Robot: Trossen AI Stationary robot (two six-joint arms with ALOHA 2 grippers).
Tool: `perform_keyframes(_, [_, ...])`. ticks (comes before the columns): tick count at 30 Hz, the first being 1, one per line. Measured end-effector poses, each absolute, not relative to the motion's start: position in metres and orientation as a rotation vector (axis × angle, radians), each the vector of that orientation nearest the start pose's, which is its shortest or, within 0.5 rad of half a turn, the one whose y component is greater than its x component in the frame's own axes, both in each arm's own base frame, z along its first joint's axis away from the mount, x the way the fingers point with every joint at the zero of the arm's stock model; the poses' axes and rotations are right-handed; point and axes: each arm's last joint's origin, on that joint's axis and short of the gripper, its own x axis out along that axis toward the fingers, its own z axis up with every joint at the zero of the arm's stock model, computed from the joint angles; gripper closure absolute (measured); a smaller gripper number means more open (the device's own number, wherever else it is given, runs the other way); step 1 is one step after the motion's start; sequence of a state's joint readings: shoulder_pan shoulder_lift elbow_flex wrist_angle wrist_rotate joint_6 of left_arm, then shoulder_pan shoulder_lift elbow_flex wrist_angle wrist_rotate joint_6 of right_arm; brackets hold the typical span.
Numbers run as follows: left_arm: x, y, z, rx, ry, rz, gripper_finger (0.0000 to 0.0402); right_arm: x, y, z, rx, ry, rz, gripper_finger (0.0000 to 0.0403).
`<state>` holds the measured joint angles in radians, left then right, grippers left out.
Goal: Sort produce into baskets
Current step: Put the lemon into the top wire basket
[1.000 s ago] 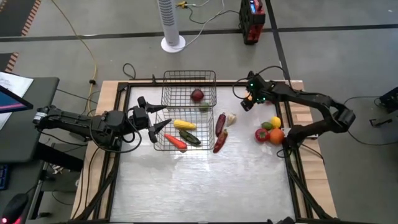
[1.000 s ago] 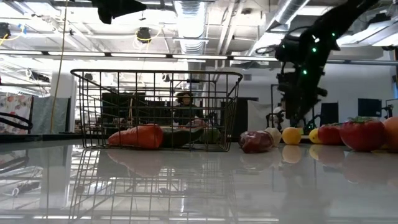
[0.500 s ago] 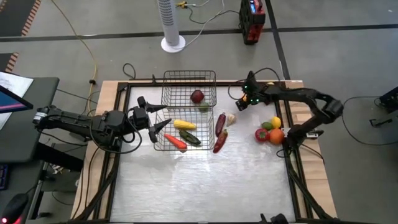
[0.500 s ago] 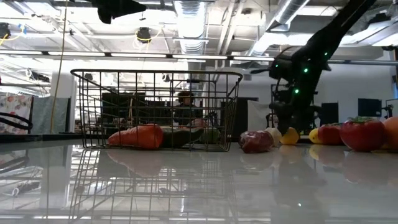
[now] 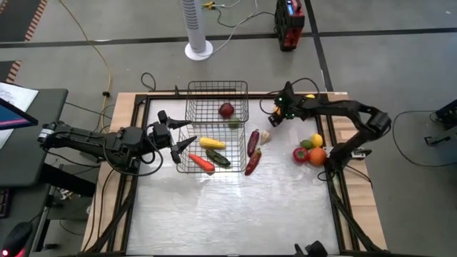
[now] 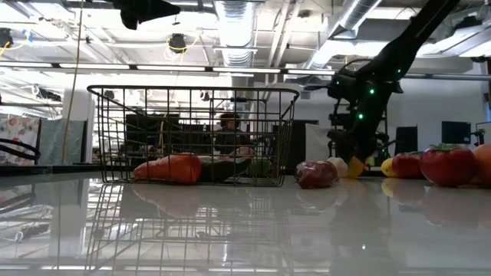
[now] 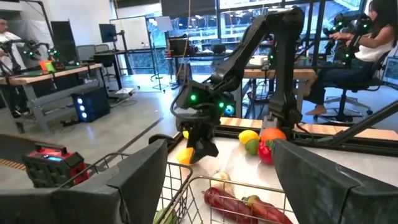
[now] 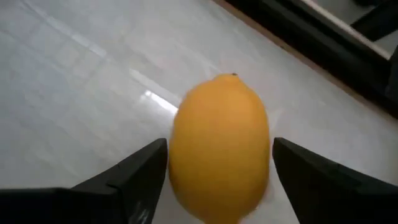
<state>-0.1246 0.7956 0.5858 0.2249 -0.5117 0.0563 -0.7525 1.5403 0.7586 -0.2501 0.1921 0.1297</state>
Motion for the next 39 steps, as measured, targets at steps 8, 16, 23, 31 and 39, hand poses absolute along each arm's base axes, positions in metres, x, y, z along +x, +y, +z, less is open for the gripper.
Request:
perform_keyframes(8, [0.181,-0.008,0.301,0.051,-0.004,0.387,0.0123,0.199,-0.177,0.179,0.348,0.934,-0.872,0.013])
perform_keyframes(16, [0.181,-0.008,0.301,0.044,-0.006,0.387,0.0123,0.203,-0.16,0.207,0.243,0.883,-0.795,0.0167])
perform_keyframes(23, [0.181,-0.009,0.301,0.033,-0.008,0.381,0.0123,0.198,-0.174,0.196,0.281,0.914,-0.741,0.0138])
perform_keyframes(31, [0.181,-0.009,0.301,0.037,-0.003,0.381,0.0123,0.197,-0.196,0.174,0.227,0.97,-0.696,0.0091])
perform_keyframes(39, [0.18,-0.008,0.3,0.057,0.007,0.407,0.0123,0.196,-0.207,0.152,0.199,1.059,-0.666,0.0085])
